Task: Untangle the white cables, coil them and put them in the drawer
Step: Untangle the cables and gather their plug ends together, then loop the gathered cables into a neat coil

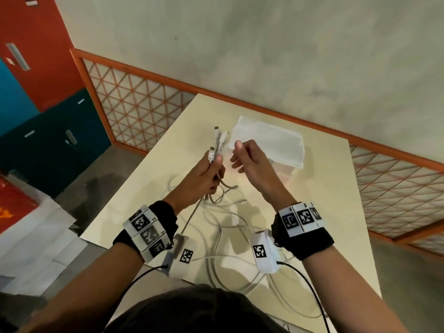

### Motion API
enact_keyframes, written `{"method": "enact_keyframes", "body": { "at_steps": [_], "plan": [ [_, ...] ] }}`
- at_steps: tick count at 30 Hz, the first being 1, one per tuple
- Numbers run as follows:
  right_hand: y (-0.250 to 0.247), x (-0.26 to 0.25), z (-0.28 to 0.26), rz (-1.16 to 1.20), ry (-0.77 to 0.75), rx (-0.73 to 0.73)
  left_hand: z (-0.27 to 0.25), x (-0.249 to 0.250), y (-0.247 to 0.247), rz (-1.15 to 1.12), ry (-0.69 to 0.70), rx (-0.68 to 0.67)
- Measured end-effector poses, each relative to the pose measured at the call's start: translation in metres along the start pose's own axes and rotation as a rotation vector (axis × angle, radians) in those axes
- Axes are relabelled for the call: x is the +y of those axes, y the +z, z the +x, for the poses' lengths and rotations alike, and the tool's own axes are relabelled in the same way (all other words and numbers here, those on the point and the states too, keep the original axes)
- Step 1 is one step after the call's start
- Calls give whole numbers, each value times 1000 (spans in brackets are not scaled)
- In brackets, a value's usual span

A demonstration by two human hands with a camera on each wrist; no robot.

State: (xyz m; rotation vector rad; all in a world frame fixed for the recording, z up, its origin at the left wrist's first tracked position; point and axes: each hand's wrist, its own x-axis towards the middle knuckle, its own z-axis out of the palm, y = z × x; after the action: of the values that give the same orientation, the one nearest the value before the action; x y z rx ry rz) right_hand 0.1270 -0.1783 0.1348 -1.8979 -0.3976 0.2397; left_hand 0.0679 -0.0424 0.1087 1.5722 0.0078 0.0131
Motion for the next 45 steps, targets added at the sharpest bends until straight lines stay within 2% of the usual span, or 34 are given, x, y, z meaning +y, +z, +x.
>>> {"method": "enact_keyframes", "body": {
  "at_steps": [3, 5, 7, 9, 11, 16, 19, 21, 24, 26, 28, 30, 31, 33, 37, 39, 42, 45],
  "plan": [
    [3, 21, -11, -106, 39, -284, 2, 10, -7, 29, 92, 94],
    [7, 37, -20, -129, 51, -408, 3, 11, -11, 109, 136, 141],
    [11, 41, -24, -172, -5, -442, 3, 10, -14, 100, 133, 141],
    [15, 35, -23, -212, -93, -479, 2, 12, -9, 4, 114, 82],
    [21, 28, -22, -193, -111, -500, 0, 17, -4, -66, 117, 28],
    [26, 37, -16, -225, -54, -343, -2, 28, 0, -275, 106, -64],
    [20, 50, -14, -446, -110, -291, -1, 36, -5, -408, 129, -56],
    [11, 66, -14, -632, -140, -197, 2, 42, -13, -478, 171, -50],
    [-9, 96, -10, -698, -97, -77, 3, 45, -26, -469, 209, 0],
    [-23, 105, -9, -669, -50, -27, 0, 42, -29, -341, 186, 41],
    [-33, 102, -8, -600, -75, -4, -4, 34, -29, 13, 169, 75],
    [-39, 83, -5, -474, -81, -13, -6, 24, -26, 358, 127, 28],
    [-42, 70, -3, -420, -52, -27, -8, 19, -24, 460, 103, -21],
    [-45, 44, 0, -320, -32, -41, -9, 8, -17, 489, 74, -72],
    [-46, 11, 7, -329, -217, -10, -2, -4, -12, 425, 92, 33],
    [-47, 2, 8, -342, -268, 2, 1, 0, -10, 388, 99, 35],
    [-49, -5, 10, -336, -292, 39, 4, 9, -8, 300, 96, -25],
    [-47, -4, 13, -436, -282, 68, 6, 10, 1, 237, 64, -73]
  ]
}}
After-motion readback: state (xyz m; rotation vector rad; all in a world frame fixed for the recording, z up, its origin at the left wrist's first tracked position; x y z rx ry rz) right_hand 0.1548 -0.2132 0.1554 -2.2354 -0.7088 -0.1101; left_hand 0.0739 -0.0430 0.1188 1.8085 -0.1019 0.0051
